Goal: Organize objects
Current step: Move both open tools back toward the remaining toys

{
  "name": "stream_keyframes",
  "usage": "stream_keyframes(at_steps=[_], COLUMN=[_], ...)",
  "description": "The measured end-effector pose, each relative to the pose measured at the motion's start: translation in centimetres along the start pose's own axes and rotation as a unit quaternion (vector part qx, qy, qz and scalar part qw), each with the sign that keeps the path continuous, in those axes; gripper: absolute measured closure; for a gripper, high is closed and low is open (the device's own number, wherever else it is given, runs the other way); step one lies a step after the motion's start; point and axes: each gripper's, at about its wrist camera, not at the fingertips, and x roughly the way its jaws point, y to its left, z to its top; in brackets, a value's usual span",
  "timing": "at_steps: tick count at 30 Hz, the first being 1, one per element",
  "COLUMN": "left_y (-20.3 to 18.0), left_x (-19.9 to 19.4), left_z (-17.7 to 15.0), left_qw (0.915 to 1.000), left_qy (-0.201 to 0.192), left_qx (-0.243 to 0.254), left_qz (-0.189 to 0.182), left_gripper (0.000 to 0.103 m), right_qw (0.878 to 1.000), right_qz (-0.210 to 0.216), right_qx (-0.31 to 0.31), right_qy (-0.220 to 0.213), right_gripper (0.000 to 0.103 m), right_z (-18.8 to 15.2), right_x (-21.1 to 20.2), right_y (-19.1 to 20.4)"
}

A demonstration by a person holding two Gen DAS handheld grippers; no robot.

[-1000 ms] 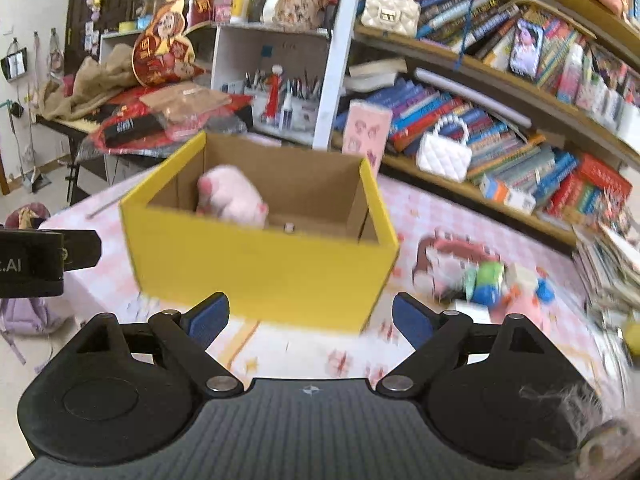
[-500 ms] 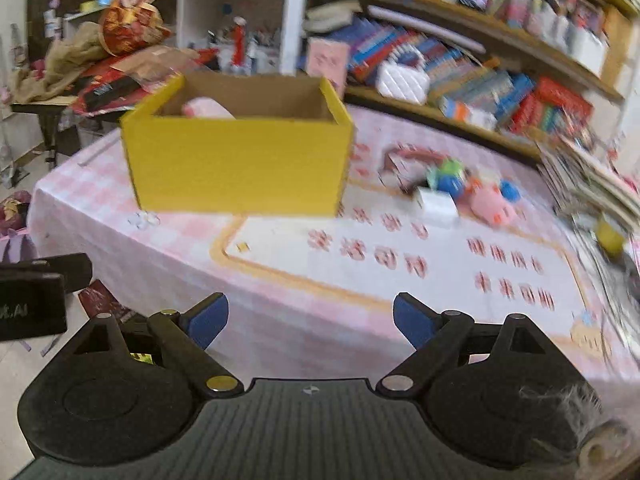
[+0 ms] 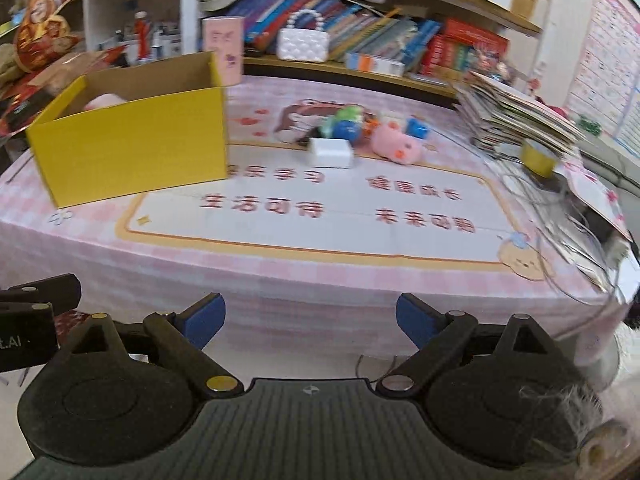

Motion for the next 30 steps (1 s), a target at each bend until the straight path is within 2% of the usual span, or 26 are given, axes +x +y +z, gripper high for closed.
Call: stream_keyframes(at_steps=[8,16,21,30], left_y=[-4.3,-8.2,-9.7,-11.2], left_x=[2.0,4.1,5.8,9.0], left_z=[1.5,3.4,4.6,7.1], left_qw=[0.9982,0.9946,0.9941,0.9959], left_qy=[0.006,0.014,0.024,0.035], left_qx=[0.044,0.074,0.076,0.04], left_qz=[-0.042,-0.071,-0.073,-0.074], left_gripper=[0.002,0.002,0.002,0.002], right_qw=[0.998,0.995,0.995,0.998], right_qz=[-0.046,-0.071,-0.068,-0.035], right_qx=[0.039,0.063,0.06,0.039], right_qy=[0.011,0.021,0.032,0.042], right_gripper=[0.01,0.01,0.01,0.013], right_z=[0.1,1.5,2.8,5.7], right_x=[0.7,2.6,4.5,8.7], right_y=[-4.1,-7.6,-8.7,-10.7])
